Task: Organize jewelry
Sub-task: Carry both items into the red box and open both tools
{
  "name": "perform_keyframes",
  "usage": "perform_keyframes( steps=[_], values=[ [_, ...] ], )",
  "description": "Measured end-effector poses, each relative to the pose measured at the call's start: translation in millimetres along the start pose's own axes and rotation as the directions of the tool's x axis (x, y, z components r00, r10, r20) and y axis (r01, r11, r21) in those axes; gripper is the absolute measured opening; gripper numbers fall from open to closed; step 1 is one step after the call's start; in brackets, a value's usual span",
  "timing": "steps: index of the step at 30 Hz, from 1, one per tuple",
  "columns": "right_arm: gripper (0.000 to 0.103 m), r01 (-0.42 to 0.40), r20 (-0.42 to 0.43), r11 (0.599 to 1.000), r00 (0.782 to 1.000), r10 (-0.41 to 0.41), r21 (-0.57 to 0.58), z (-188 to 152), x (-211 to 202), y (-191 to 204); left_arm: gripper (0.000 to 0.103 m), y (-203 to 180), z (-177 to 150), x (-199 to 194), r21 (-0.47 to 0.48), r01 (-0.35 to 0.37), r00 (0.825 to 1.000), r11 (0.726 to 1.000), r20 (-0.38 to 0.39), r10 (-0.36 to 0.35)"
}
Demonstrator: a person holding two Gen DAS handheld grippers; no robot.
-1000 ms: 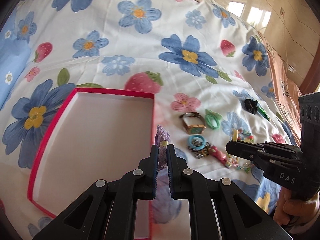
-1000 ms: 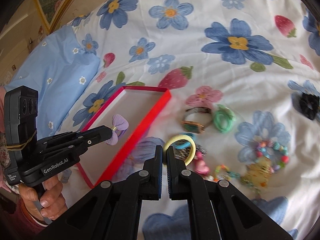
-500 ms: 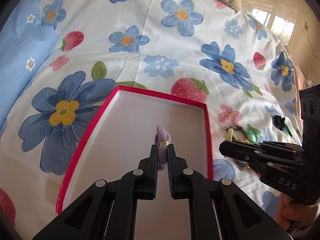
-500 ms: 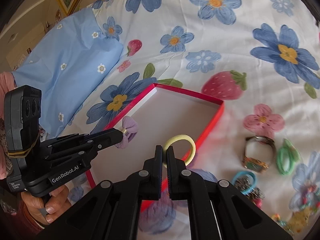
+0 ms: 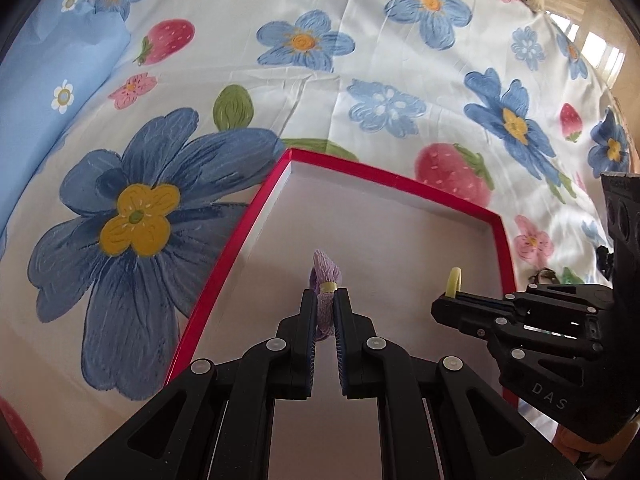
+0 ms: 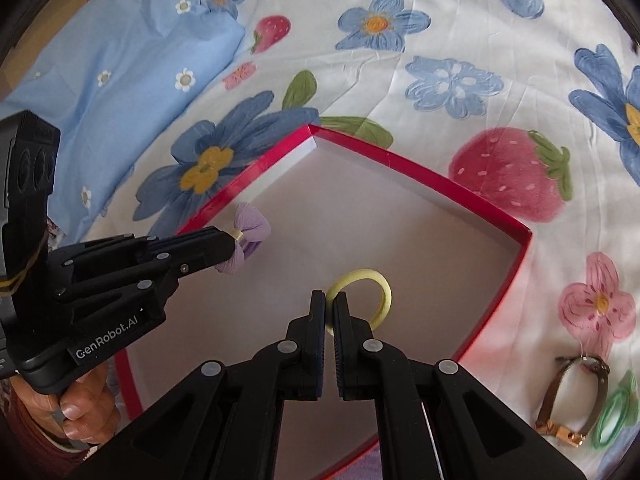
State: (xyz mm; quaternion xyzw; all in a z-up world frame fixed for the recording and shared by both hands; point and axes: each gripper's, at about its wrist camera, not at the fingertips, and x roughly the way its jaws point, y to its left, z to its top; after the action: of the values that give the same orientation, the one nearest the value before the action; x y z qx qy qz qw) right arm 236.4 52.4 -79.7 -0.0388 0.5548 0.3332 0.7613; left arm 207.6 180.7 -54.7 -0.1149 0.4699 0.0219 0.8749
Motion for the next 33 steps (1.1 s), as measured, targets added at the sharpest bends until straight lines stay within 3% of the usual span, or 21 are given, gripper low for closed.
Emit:
perform_keyframes(
  steps=[3, 10, 13, 17, 23, 27, 33],
  values=[
    [0.008, -0.005, -0.013, 1.000, 1.000, 0.005, -0.010, 0.7, 5.7, 0.5, 0.008, 0.9, 0.9, 9.7, -0.002, 0.001, 1.000, 1.000, -0.014, -0.001],
    [0.009, -0.014, -0.032, 1.000, 0.999, 0.014, -0.004, 0.8, 15.9, -1.2, 0.012, 4.7, 2.6, 23.3, -0.015, -0.001, 0.999, 1.000, -0.043, 0.000],
    [0.010, -0.024, -0.020, 1.000, 0.999, 0.024, 0.005, -0.3, 12.6, -2.9, 0.022, 5.3, 2.6, 20.9, -0.019, -0.012, 0.999, 1.000, -0.035, 0.011],
    [0.017, -0.038, 0.005, 0.999, 0.999, 0.037, 0.016, -0.3, 3.1, -3.6, 0.028, 0.6, -1.5, 12.5, -0.009, -0.028, 0.999, 1.000, -0.020, 0.028],
    [0.018, -0.038, 0.057, 0.999, 0.998, 0.036, 0.034, -6.0, -22.8, -5.1, 0.045, -1.2, -9.4, -9.8, -0.023, -0.029, 1.000, 0.999, 0.005, 0.029],
    [0.029, -0.038, 0.099, 0.997, 0.995, 0.031, 0.064, -14.4, -45.2, -10.8, 0.054, -4.2, -17.9, -33.2, -0.039, -0.017, 0.999, 0.999, 0.041, 0.018],
    [0.031, -0.021, 0.151, 0.992, 0.988, 0.002, 0.128, -34.3, -80.3, -29.9, 0.058, -15.5, -30.5, -60.4, -0.044, 0.016, 0.998, 0.999, 0.067, -0.013]
  ],
)
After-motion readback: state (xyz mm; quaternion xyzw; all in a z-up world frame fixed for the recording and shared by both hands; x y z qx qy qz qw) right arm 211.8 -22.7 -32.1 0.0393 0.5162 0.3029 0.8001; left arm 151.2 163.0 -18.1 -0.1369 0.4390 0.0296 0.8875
